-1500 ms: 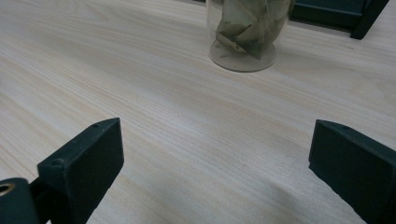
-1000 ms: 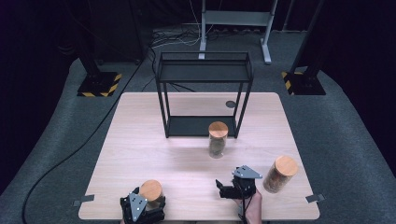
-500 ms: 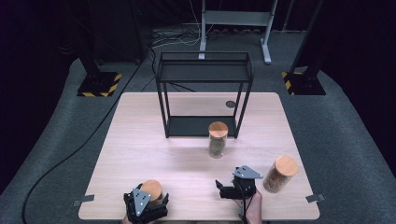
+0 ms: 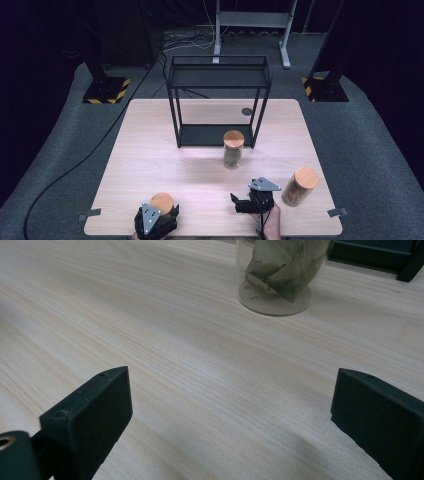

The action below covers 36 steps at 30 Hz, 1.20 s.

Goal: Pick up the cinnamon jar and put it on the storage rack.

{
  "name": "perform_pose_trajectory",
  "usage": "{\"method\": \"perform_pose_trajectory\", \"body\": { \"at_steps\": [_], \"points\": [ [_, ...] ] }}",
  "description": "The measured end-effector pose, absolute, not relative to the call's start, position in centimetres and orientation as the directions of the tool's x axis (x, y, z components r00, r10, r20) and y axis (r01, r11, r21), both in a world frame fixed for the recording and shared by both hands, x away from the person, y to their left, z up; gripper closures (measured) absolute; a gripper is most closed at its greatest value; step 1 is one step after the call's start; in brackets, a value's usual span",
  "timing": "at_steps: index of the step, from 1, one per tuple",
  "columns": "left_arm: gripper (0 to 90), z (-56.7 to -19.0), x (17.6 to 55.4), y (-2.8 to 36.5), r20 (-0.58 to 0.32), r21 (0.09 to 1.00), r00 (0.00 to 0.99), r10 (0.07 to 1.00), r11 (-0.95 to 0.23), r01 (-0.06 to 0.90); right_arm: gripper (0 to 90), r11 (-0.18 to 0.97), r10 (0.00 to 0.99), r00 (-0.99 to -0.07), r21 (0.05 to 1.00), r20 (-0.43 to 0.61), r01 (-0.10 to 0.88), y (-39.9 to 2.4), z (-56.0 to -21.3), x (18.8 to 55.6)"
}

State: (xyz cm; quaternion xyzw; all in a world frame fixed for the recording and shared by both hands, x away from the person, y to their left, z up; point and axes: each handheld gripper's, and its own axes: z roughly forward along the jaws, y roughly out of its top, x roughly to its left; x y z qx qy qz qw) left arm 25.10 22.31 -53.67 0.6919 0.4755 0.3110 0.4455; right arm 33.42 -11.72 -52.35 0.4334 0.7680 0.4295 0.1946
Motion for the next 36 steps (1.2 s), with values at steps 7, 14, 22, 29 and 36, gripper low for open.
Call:
{"method": "perform_pose_trajectory", "body": {
  "at_steps": [7, 14, 22, 29, 36],
  "points": [
    [25.1, -53.6, 25.1, 22.4, 0.011, 0.912, 0.375, 0.927, -0.163, 0.377, 2.5, 0.255, 0.832, -0.55, 0.832, 0.071, 0.493, -11.7, -52.3, 33.3],
    [25.2, -53.2, 25.1, 22.3, 0.013, 0.917, 0.399, 0.917, -0.17, 0.362, 2.5, 0.257, 0.828, -0.556, 0.829, 0.075, 0.496, -11.7, -52.3, 33.4],
    [25.3, -52.5, 25.5, 21.7, 0.026, 0.921, 0.441, 0.897, -0.193, 0.338, 2.4, 0.259, 0.826, -0.559, 0.828, 0.077, 0.497, -11.7, -52.3, 33.4],
    [25.3, -52.0, 26.0, 21.4, 0.022, 0.925, 0.447, 0.894, -0.188, 0.33, 2.4, 0.262, 0.824, -0.562, 0.828, 0.076, 0.496, -11.7, -52.3, 33.4],
    [25.3, -51.6, 26.4, 21.5, 0.02, 0.925, 0.456, 0.89, -0.19, 0.328, 2.4, 0.262, 0.825, -0.56, 0.827, 0.076, 0.498, -11.7, -52.3, 33.4]
  ]
}}
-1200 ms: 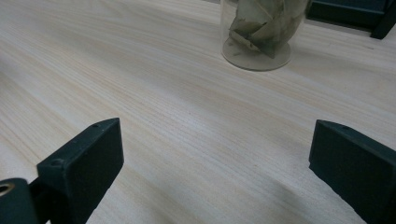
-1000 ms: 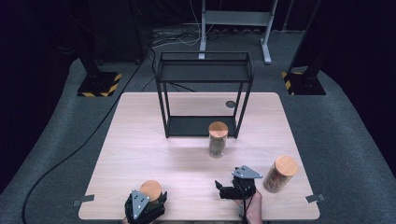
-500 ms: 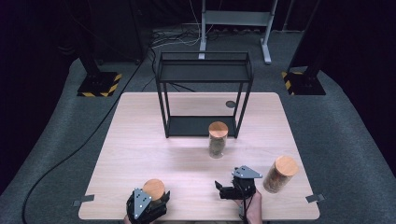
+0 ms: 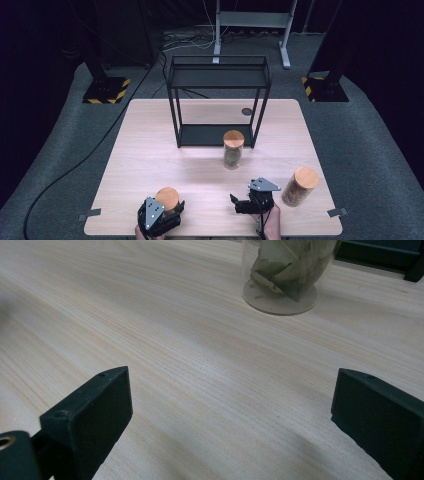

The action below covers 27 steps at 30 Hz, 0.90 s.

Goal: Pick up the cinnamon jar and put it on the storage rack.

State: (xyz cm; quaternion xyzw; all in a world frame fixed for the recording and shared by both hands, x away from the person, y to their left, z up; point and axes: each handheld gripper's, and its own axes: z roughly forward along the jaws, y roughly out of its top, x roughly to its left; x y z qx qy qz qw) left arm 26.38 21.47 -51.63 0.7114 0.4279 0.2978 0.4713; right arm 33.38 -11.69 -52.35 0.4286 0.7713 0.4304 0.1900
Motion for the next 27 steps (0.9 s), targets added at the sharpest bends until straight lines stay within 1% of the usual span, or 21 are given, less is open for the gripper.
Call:
{"method": "perform_pose_trajectory", "body": {
  "at_steps": [27],
  "points": [
    [25.3, -50.5, 28.8, 21.1, 0.015, 0.93, 0.471, 0.882, -0.185, 0.317, 2.3, 0.275, 0.82, -0.568, 0.822, 0.07, 0.499, -11.6, -52.4, 33.4]
  ]
}}
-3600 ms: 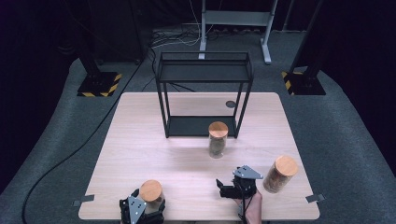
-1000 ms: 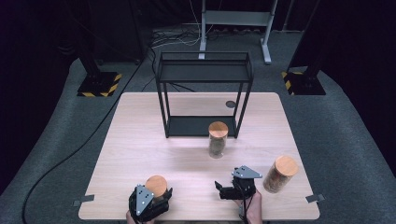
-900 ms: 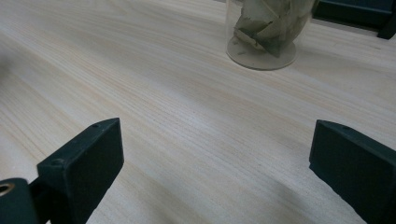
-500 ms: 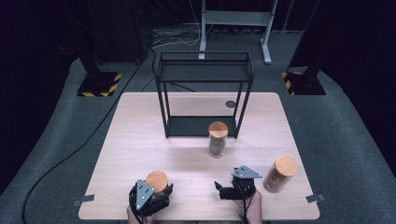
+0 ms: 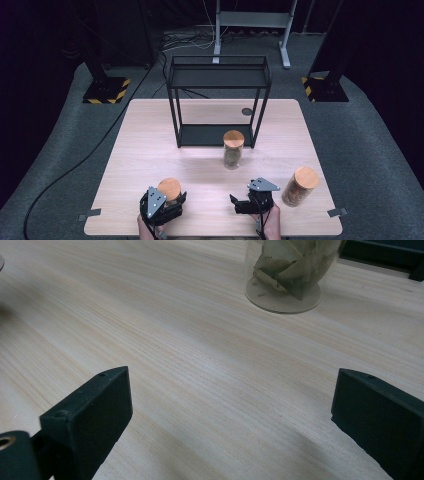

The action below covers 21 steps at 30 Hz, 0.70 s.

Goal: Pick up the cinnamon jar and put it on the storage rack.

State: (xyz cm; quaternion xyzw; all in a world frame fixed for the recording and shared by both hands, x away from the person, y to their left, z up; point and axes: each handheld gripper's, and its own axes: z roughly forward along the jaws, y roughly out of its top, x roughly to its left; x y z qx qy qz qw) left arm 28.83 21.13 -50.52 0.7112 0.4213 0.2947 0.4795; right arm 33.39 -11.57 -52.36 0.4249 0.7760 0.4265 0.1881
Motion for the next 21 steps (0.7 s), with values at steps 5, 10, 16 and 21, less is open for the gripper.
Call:
{"method": "perform_pose_trajectory", "body": {
  "at_steps": [5, 10, 16, 21],
  "points": [
    [25.3, -50.3, 29.3, 21.1, 0.017, 0.932, 0.471, 0.882, -0.184, 0.312, 2.3, 0.279, 0.819, -0.57, 0.821, 0.068, 0.498, -11.6, -52.4, 33.4],
    [25.3, -50.1, 29.8, 21.0, 0.017, 0.931, 0.473, 0.881, -0.187, 0.314, 2.3, 0.283, 0.819, -0.57, 0.819, 0.065, 0.5, -11.5, -52.4, 33.4],
    [25.3, -49.9, 30.5, 20.8, 0.01, 0.931, 0.479, 0.878, -0.184, 0.316, 2.4, 0.282, 0.819, -0.57, 0.819, 0.066, 0.5, -11.5, -52.4, 33.4],
    [25.3, -49.7, 30.9, 20.7, 0.018, 0.93, 0.482, 0.876, -0.191, 0.313, 2.4, 0.284, 0.819, -0.569, 0.818, 0.065, 0.501, -11.5, -52.4, 33.4]
  ]
}}
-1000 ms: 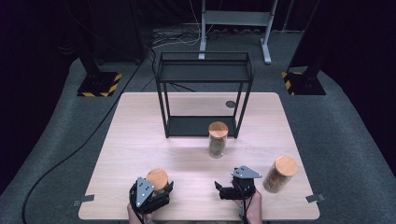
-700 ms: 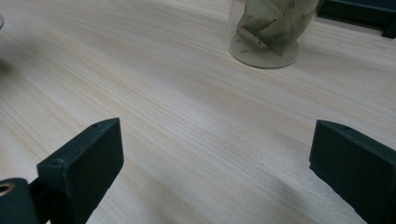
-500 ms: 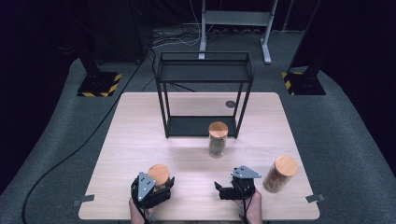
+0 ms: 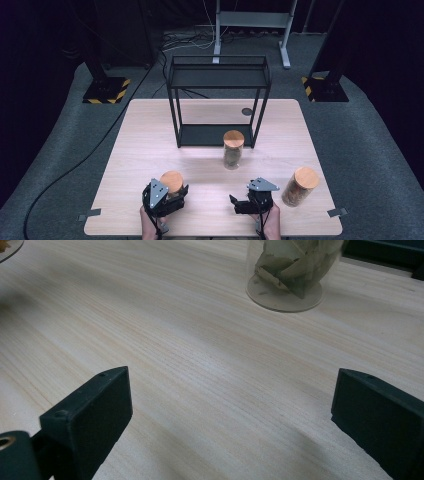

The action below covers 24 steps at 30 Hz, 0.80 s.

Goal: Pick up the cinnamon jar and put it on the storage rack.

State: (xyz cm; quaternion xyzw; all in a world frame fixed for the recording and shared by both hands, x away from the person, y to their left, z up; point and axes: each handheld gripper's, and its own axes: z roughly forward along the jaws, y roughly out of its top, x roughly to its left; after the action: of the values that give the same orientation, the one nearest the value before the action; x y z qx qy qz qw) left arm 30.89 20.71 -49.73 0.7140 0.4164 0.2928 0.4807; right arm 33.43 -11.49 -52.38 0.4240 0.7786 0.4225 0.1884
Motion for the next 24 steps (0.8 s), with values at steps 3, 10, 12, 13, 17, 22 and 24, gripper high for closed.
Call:
{"method": "perform_pose_trajectory", "body": {
  "at_steps": [3, 10, 12, 13, 17, 22, 24],
  "points": [
    [25.3, -49.5, 31.2, 20.7, 0.027, 0.931, 0.481, 0.877, -0.197, 0.307, 2.4, 0.283, 0.819, -0.57, 0.817, 0.067, 0.503, -11.5, -52.4, 33.4],
    [25.3, -49.2, 32.0, 20.6, 0.019, 0.93, 0.487, 0.873, -0.194, 0.311, 2.4, 0.283, 0.82, -0.568, 0.817, 0.065, 0.502, -11.5, -52.4, 33.4],
    [25.3, -49.2, 32.2, 20.6, 0.018, 0.929, 0.488, 0.873, -0.195, 0.314, 2.4, 0.282, 0.82, -0.568, 0.817, 0.067, 0.504, -11.5, -52.4, 33.4],
    [25.3, -49.2, 32.3, 20.6, 0.013, 0.929, 0.489, 0.872, -0.191, 0.316, 2.4, 0.282, 0.82, -0.568, 0.817, 0.067, 0.504, -11.5, -52.4, 33.4],
    [25.3, -49.2, 32.7, 20.5, 0.011, 0.929, 0.491, 0.871, -0.191, 0.318, 2.4, 0.281, 0.819, -0.569, 0.818, 0.068, 0.502, -11.5, -52.4, 33.4],
    [25.3, -49.1, 33.1, 20.3, 0.011, 0.928, 0.495, 0.869, -0.193, 0.319, 2.4, 0.28, 0.82, -0.569, 0.819, 0.067, 0.501, -11.5, -52.4, 33.4],
    [25.3, -49.1, 33.1, 20.3, 0.013, 0.927, 0.497, 0.868, -0.197, 0.32, 2.4, 0.28, 0.82, -0.568, 0.819, 0.067, 0.501, -11.5, -52.4, 33.4]
  ]
}}
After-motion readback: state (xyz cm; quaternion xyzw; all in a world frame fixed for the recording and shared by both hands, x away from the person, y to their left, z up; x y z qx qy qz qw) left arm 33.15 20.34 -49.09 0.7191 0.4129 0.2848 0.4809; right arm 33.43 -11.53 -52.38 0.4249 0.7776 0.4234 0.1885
